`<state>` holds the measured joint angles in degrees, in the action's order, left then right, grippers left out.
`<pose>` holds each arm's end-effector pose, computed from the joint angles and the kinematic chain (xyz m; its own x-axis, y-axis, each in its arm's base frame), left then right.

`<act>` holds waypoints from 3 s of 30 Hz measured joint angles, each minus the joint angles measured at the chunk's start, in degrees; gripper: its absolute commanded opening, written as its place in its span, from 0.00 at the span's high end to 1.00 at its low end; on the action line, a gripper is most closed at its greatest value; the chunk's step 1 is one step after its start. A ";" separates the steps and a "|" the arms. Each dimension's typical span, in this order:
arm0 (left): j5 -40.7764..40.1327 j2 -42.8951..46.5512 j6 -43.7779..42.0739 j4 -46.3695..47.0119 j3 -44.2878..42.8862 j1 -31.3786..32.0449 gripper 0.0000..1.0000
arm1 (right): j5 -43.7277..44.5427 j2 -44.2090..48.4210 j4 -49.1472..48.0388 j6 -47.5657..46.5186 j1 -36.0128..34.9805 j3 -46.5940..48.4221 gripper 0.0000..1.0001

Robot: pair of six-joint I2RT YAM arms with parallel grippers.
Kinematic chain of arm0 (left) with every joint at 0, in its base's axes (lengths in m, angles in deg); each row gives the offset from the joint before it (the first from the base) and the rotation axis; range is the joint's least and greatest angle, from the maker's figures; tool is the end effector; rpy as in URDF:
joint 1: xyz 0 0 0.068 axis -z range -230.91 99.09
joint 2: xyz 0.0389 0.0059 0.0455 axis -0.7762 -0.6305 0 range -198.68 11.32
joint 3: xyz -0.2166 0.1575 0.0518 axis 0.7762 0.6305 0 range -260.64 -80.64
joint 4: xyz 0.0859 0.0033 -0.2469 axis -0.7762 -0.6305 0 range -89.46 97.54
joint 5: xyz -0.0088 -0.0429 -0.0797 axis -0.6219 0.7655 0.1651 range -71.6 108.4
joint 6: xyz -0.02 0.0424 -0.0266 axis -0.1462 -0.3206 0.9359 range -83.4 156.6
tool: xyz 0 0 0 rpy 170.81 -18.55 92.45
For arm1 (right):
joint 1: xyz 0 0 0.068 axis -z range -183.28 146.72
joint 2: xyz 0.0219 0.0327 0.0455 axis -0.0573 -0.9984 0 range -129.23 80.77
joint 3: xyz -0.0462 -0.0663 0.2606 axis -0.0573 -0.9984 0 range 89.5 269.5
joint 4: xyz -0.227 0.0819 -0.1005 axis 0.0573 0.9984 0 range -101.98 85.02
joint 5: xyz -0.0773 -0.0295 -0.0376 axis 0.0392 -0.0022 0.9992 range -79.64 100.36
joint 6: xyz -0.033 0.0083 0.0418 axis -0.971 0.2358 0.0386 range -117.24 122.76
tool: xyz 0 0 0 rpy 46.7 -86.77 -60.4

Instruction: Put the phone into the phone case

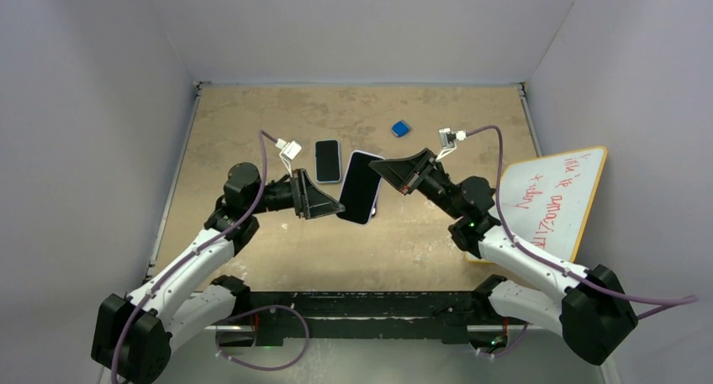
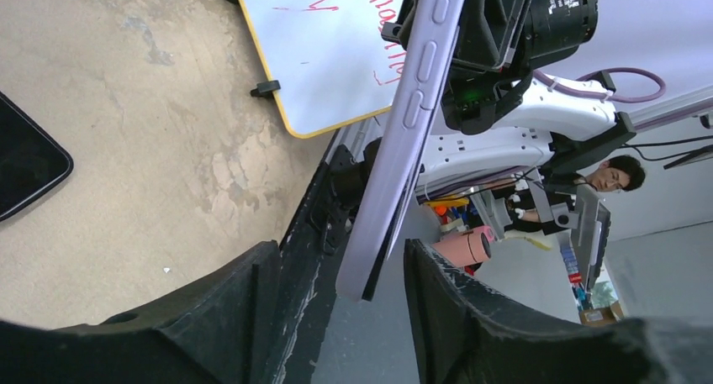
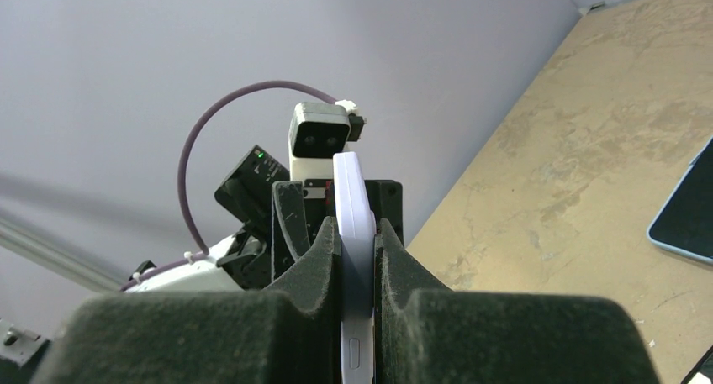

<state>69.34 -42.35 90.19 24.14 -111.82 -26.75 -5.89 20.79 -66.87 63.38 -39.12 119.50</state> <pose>0.1792 -0.1107 0.2780 -0.8303 -0.1833 -0.5263 0.4960 0.1873 -0.8479 0.1792 0.1416 0.3173 -0.5016 0.6697 -0.5476 -0.6743 0.0940 0.7325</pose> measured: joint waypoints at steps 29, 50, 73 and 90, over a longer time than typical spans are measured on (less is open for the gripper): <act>-3.13 -1.97 -9.09 -13.62 -4.90 0.39 0.55 | 2.43 -1.62 2.89 -6.51 0.20 -0.72 1.00; -0.87 -6.19 -17.90 -14.80 -13.73 0.11 0.54 | -18.80 -4.15 6.73 -11.78 0.22 0.31 1.00; -7.63 -5.66 -27.63 -25.57 -16.17 0.22 0.16 | -16.00 -6.32 12.04 -14.34 -0.07 1.18 1.00; -26.16 0.92 -39.43 -38.53 -16.26 0.17 0.07 | -5.18 -21.05 46.51 -28.74 13.38 17.38 1.00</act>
<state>43.17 -41.43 50.76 -14.39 -128.08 -26.57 -11.07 -0.26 -20.36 34.63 -25.74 136.87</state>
